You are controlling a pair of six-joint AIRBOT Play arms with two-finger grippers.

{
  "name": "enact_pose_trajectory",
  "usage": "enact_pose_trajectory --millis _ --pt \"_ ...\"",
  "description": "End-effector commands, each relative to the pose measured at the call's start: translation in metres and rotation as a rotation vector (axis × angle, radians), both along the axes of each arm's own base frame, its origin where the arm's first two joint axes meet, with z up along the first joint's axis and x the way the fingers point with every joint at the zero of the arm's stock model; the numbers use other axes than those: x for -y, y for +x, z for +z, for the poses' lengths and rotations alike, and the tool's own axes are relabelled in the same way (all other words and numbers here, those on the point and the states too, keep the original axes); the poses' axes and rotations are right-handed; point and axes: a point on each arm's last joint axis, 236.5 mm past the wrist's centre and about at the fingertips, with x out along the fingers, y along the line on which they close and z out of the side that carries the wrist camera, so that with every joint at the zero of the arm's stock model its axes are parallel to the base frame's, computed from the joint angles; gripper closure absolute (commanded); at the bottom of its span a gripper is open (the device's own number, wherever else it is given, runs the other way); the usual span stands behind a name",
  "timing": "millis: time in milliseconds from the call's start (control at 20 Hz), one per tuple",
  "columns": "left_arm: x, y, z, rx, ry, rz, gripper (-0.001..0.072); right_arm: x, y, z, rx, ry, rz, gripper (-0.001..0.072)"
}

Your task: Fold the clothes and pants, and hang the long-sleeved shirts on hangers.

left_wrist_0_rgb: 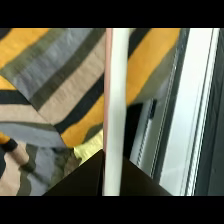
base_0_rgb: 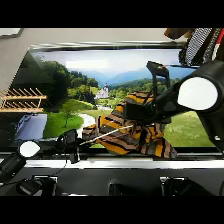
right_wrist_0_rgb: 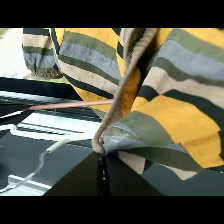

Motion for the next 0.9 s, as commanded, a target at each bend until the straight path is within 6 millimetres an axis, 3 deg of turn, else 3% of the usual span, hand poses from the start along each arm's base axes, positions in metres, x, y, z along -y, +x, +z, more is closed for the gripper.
enact_pose_trajectory --millis 0,500,800,850 --pt "0.009 0.006 0.007 -0.012 -0.058 0.027 0.0681 0.001 0.005 -0.007 -0.005 -0.025 0.002 0.0674" --pt "0.021 -0.004 0.001 -0.029 -0.051 -0.011 0.0681 -0.010 0.018 -0.010 0.022 -0.006 0.012 0.0674" --pt "0.030 0.007 0.002 -0.040 -0.087 0.041 0.0681 -0.009 0.017 -0.011 0.021 -0.012 0.023 0.0670" --pt "0.031 0.008 0.003 -0.039 -0.088 0.041 0.0681 -0.008 0.017 -0.011 0.020 -0.015 0.022 0.0635"
